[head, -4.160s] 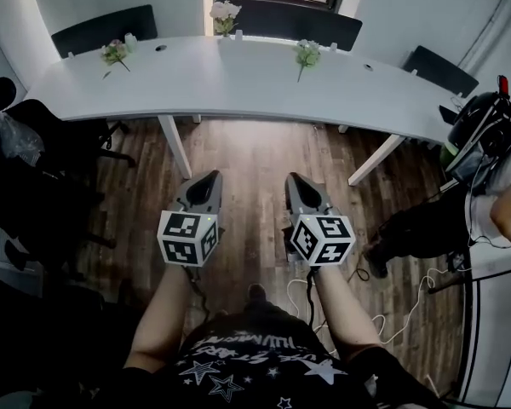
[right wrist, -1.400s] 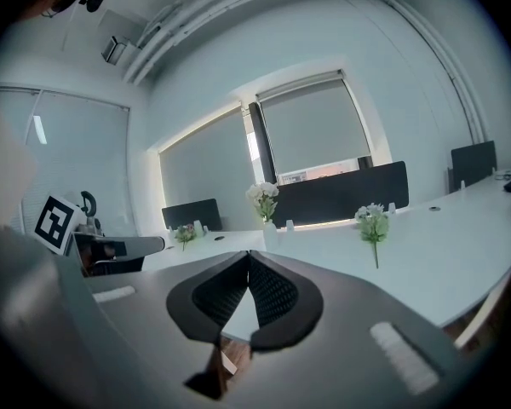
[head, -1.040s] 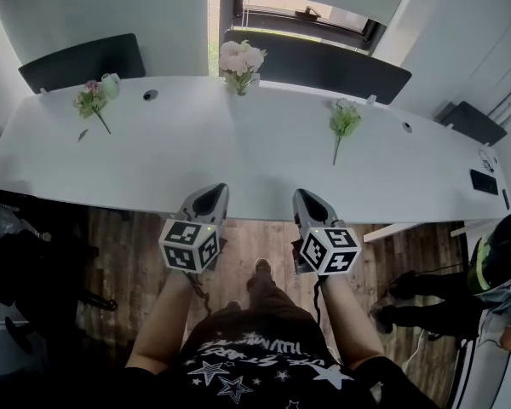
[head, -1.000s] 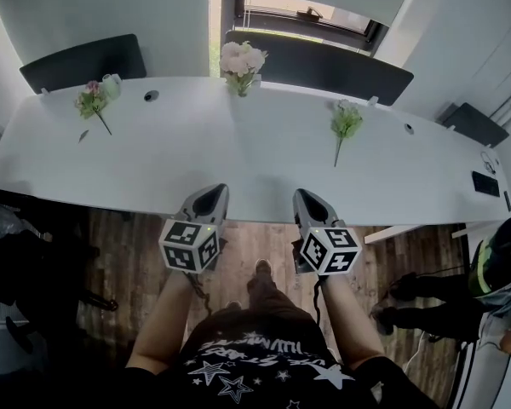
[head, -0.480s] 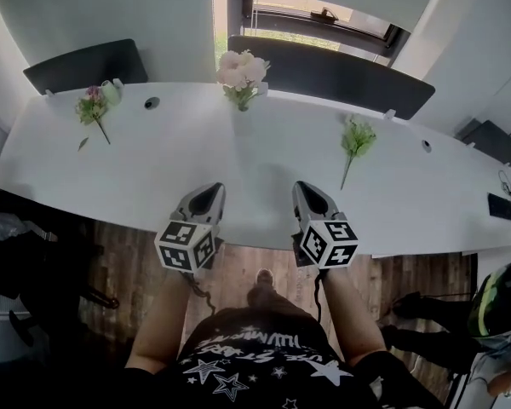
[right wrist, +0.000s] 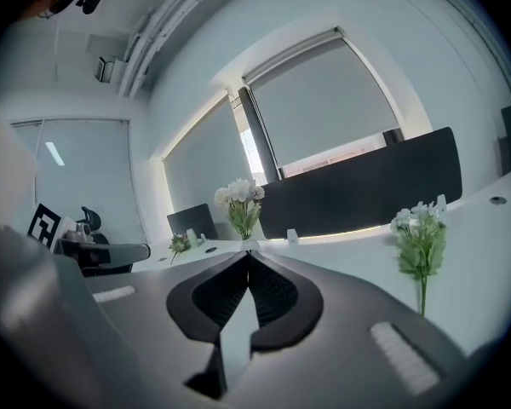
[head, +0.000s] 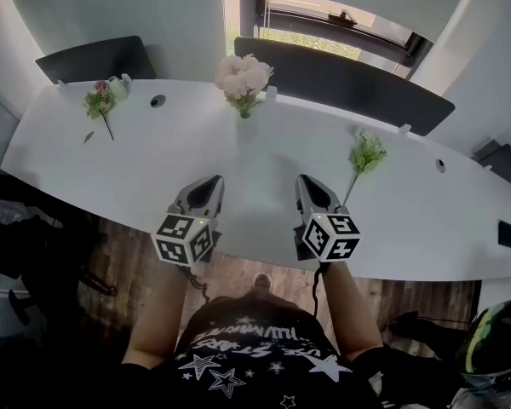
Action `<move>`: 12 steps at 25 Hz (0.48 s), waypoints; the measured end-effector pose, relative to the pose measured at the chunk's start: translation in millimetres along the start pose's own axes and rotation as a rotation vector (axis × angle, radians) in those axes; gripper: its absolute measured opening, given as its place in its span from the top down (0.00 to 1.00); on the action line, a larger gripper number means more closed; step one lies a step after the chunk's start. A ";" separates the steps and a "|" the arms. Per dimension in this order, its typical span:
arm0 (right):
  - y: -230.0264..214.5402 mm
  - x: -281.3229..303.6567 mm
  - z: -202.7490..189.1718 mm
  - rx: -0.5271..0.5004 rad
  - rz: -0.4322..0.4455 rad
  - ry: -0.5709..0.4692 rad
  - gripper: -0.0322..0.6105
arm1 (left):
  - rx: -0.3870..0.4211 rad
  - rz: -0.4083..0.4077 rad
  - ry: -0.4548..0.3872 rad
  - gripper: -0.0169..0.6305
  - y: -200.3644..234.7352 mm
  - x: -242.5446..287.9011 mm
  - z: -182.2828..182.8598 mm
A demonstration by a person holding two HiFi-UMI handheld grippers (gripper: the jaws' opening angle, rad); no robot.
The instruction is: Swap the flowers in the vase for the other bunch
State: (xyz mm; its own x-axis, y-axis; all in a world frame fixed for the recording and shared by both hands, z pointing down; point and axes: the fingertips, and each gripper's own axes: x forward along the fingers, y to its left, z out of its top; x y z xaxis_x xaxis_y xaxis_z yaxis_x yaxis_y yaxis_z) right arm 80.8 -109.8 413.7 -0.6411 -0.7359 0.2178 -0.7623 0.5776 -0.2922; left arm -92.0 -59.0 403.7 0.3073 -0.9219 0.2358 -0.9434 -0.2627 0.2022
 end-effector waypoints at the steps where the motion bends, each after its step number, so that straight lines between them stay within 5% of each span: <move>1: -2.1 2.7 -0.2 0.000 0.010 0.003 0.95 | -0.002 0.006 -0.004 0.96 -0.1 2.2 0.5; 12: -8.8 24.6 1.3 -0.007 0.087 0.022 0.95 | 0.006 0.031 -0.049 0.96 2.9 11.9 10.1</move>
State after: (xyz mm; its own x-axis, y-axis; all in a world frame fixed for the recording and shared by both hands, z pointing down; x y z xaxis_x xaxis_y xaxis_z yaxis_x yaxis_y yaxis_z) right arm 71.8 -133.4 420.4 -0.7065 -0.6752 0.2121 -0.7043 0.6413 -0.3043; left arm -92.3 -73.6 397.5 0.2712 -0.9425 0.1953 -0.9533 -0.2349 0.1900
